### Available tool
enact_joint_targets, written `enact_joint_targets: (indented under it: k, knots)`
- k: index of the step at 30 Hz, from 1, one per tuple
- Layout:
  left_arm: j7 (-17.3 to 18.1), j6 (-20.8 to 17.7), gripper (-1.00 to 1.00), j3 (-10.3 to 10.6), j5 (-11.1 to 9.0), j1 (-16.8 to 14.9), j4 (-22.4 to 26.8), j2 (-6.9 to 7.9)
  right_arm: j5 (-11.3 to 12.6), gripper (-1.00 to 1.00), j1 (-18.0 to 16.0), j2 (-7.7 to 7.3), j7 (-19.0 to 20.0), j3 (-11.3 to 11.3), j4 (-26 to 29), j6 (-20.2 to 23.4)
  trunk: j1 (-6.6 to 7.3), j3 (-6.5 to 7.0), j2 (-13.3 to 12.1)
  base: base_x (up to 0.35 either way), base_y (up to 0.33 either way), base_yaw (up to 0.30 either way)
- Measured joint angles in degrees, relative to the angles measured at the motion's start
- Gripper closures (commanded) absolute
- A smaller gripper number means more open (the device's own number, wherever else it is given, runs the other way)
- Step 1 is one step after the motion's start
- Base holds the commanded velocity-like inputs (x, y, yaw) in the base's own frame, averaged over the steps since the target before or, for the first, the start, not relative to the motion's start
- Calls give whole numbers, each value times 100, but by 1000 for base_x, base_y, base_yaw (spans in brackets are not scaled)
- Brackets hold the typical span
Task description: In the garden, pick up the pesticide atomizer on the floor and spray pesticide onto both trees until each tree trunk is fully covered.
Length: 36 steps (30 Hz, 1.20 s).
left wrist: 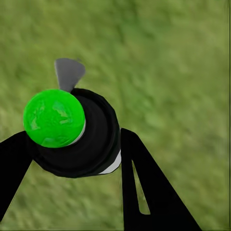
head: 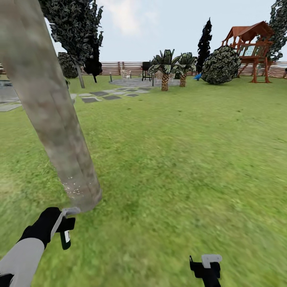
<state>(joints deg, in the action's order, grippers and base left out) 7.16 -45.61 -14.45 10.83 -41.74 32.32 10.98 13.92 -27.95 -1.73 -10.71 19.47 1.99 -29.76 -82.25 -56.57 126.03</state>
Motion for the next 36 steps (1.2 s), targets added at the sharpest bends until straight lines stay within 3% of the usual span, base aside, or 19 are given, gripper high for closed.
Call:
enact_joint_targets:
  k: [5, 16, 23, 36]
  knots:
    - [-219, 87, 100, -42, -45, 38, 120, -43, 0, -100, 0, 7, 0, 4, 0, 5, 0, 0, 0, 261, -171, 276]
    - [-247, 107, 100, -93, -82, 37, 152, -53, 0, -100, 1, 43, -1, -1, 2, 5, 0, 0, 0, 270, -170, 182]
    - [-246, 105, 100, -92, -97, 38, 168, -149, 0, -100, 1, 41, -3, -1, 1, 4, -2, 0, 0, 20, -266, 28]
    - [-239, 103, 100, -94, -87, 41, 285, -154, 0, -100, 0, 42, -1, -1, -1, 4, -2, 0, 0, 0, -273, 262]
